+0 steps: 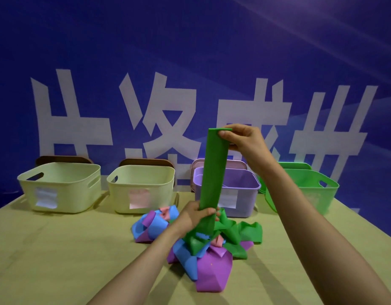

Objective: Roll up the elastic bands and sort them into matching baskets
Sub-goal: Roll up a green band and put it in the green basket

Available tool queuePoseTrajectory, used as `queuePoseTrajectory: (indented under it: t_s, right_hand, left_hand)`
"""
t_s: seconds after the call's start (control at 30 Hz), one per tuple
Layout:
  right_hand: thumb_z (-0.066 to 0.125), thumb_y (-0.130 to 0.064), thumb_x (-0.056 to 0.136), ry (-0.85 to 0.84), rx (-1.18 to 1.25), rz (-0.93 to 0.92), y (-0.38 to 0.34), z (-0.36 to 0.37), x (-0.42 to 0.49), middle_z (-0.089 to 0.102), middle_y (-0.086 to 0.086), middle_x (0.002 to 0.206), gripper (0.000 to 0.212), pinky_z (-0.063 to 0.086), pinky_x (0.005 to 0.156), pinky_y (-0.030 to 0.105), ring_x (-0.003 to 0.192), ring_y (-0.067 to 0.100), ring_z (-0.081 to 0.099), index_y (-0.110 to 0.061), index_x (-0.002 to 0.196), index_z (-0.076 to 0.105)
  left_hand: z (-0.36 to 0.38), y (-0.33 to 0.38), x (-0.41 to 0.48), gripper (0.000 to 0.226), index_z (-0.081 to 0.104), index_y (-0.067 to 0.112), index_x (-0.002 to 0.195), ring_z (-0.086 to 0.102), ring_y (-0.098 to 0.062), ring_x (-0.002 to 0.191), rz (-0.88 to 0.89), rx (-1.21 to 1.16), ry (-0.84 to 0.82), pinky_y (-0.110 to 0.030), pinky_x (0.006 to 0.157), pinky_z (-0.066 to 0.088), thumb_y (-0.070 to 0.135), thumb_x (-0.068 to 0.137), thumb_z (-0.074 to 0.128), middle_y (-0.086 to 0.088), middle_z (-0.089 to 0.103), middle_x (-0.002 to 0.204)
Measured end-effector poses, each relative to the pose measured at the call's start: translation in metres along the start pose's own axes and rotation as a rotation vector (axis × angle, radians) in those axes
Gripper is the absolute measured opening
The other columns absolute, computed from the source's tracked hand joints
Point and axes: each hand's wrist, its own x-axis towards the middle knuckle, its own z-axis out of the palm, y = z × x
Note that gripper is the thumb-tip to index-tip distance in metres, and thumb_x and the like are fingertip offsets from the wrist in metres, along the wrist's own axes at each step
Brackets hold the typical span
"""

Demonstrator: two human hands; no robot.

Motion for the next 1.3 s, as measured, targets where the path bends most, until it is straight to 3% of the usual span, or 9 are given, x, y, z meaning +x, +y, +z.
queuePoseTrajectory:
  t_s: [0.2,0.33,0.57,0.73,0.83,0.9,1.03,1.17,1.3]
  right_hand:
    - [0.063,-0.005,0.087,-0.013,0.049,0.036,0.005,-0.001,-0.008,0.071,0.002,0.083,0.009,0.056,0.071,0.021,0.076,0.008,0.067,-0.011,0.091,0.069]
    - [0.063,-0.004,0.086,-0.061,0.055,0.007,0.001,-0.001,-0.017,0.072,0.001,0.08,0.009,0.057,0.073,0.023,0.078,0.011,0.068,-0.01,0.09,0.069]
    - [0.063,-0.003,0.084,-0.099,0.141,0.032,-0.013,-0.004,-0.035,0.071,-0.003,0.071,0.008,0.053,0.061,0.017,0.069,0.007,0.067,-0.009,0.086,0.068]
    - [0.065,-0.005,0.083,-0.139,0.11,0.216,0.051,0.011,-0.071,0.07,0.001,0.078,0.009,0.048,0.069,0.023,0.076,0.012,0.063,-0.013,0.085,0.07]
    - [0.067,-0.006,0.084,-0.158,0.053,0.37,0.105,0.023,-0.101,0.069,-0.007,0.073,0.007,0.046,0.064,0.019,0.069,0.003,0.061,-0.013,0.086,0.07]
    - [0.067,-0.004,0.084,-0.151,0.026,0.418,0.128,0.029,-0.115,0.069,-0.009,0.069,0.007,0.046,0.057,0.017,0.065,0.001,0.062,-0.01,0.087,0.07]
    - [0.065,0.003,0.084,-0.074,0.089,0.439,0.14,0.031,-0.123,0.072,0.0,0.071,0.011,0.054,0.06,0.02,0.065,0.009,0.066,-0.007,0.084,0.071]
    - [0.065,0.001,0.083,-0.04,0.098,0.385,0.131,0.032,-0.128,0.072,0.007,0.076,0.009,0.055,0.063,0.022,0.07,0.014,0.068,-0.002,0.089,0.072]
    - [0.068,-0.003,0.083,-0.045,0.062,0.333,0.119,0.034,-0.136,0.072,0.006,0.075,0.012,0.051,0.059,0.019,0.069,0.012,0.067,-0.003,0.094,0.073]
  left_hand:
    - [-0.005,0.043,-0.011,0.031,0.064,0.008,0.111,0.067,-0.007,0.084,0.187,0.095,0.023,-0.014,0.073,0.05,0.005,0.081,0.071,0.007,0.071,0.094]
    - [-0.01,0.094,-0.031,0.016,0.065,0.015,0.099,0.068,-0.006,0.078,0.343,0.051,0.069,-0.022,0.069,0.055,0.005,0.087,0.063,0.007,0.072,0.088]
    - [-0.009,0.114,-0.081,0.022,0.063,-0.002,0.108,0.067,-0.011,0.065,0.225,0.017,-0.124,-0.02,0.055,0.053,0.008,0.089,0.059,-0.004,0.072,0.085]
    - [-0.012,0.05,-0.086,0.017,0.065,0.006,0.105,0.069,-0.012,0.074,0.041,0.073,-0.133,-0.022,0.058,0.054,0.006,0.089,0.06,-0.004,0.073,0.089]
    - [-0.01,-0.007,-0.085,0.011,0.064,0.008,0.099,0.069,-0.01,0.075,-0.147,0.11,-0.15,-0.021,0.064,0.054,0.004,0.091,0.058,0.0,0.074,0.083]
    - [-0.01,-0.034,-0.083,0.007,0.064,0.006,0.096,0.067,-0.011,0.074,-0.203,0.175,-0.116,-0.025,0.072,0.053,0.004,0.09,0.06,-0.002,0.073,0.083]
    - [-0.01,-0.042,-0.076,0.027,0.064,0.008,0.109,0.066,-0.016,0.099,-0.047,0.214,-0.025,-0.027,0.09,0.052,0.008,0.082,0.071,-0.001,0.07,0.107]
    - [0.003,-0.018,-0.073,0.016,0.066,0.013,0.098,0.066,-0.005,0.089,0.179,-0.02,0.246,-0.018,0.082,0.052,0.003,0.085,0.066,0.002,0.07,0.096]
    - [0.008,-0.004,-0.076,0.017,0.069,0.017,0.08,0.065,0.001,0.078,0.265,-0.058,0.361,-0.013,0.075,0.05,0.001,0.085,0.065,0.012,0.071,0.078]
